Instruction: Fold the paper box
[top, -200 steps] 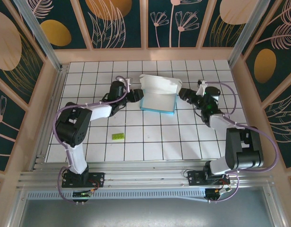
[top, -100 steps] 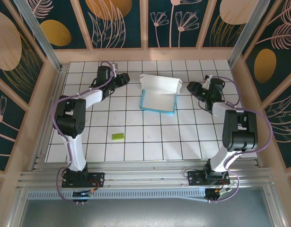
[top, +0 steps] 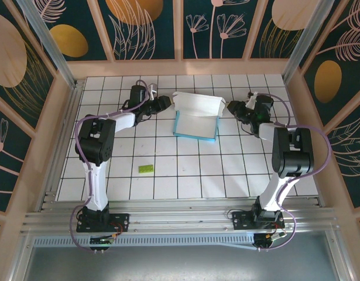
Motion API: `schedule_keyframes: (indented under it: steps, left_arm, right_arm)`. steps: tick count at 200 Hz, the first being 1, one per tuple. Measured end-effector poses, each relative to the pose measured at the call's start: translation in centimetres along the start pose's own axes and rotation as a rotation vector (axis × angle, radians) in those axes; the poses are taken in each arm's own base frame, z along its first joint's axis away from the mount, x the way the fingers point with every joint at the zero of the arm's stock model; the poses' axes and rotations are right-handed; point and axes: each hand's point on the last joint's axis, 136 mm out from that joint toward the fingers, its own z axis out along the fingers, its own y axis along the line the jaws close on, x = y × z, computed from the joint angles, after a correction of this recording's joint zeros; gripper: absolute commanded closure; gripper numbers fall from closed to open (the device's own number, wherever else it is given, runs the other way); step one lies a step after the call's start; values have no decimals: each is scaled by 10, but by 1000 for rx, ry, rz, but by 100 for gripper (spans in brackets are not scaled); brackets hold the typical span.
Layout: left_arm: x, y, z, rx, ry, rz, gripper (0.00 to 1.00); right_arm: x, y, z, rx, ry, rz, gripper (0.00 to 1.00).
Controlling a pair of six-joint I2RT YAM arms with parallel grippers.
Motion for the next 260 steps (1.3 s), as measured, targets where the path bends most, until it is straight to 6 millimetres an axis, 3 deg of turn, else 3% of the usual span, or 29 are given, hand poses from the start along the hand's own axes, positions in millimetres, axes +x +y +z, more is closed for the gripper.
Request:
schedule_keyframes:
  steps: [55, 260]
  left_arm:
    - [2, -12, 3, 44, -1, 2, 59]
    - [30, -13, 7, 75, 38, -13, 59]
  right_arm:
    - [6, 12, 5, -39, 8, 0, 78]
    - [34, 8, 9, -40, 43, 27, 80]
